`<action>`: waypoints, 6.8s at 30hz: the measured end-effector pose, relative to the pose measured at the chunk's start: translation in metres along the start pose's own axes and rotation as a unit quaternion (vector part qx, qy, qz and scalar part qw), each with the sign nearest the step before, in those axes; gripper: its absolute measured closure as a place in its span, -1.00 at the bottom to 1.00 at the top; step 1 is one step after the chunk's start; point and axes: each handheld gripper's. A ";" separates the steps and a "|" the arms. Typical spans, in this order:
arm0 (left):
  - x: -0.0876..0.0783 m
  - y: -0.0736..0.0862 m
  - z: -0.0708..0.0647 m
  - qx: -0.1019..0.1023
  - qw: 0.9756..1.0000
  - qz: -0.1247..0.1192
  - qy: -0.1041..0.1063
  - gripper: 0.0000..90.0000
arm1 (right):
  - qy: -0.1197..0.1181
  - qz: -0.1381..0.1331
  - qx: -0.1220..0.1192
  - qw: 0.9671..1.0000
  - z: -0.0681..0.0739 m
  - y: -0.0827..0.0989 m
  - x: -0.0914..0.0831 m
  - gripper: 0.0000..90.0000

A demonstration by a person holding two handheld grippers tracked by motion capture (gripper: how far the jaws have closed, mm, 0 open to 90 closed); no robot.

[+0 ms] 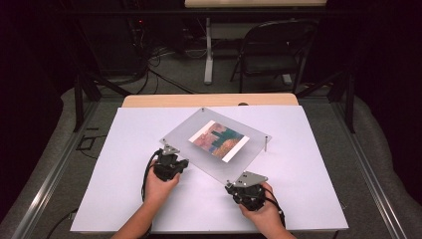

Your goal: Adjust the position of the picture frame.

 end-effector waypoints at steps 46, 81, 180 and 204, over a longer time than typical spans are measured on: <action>-0.041 0.027 -0.033 -0.009 0.998 -0.042 0.035 0.22 | 0.111 -0.064 0.102 0.987 -0.096 0.019 -0.050 0.54; -0.041 0.054 -0.069 0.017 0.998 -0.014 0.058 0.22 | 0.134 -0.029 0.117 0.984 -0.166 0.004 0.011 0.89; -0.015 0.018 0.003 -0.060 0.997 -0.021 0.051 0.87 | 0.045 -0.061 0.073 0.994 -0.093 -0.017 -0.004 0.89; -0.004 0.018 0.006 -0.049 0.998 -0.009 0.029 0.86 | 0.028 -0.022 0.101 0.994 -0.095 -0.003 0.011 0.89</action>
Point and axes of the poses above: each handheld gripper's, and its own axes: x roughly forward along the jaws, y roughly out of its underside, z roughly to its left, and after that the axes turned 4 degrees about x, right-handed
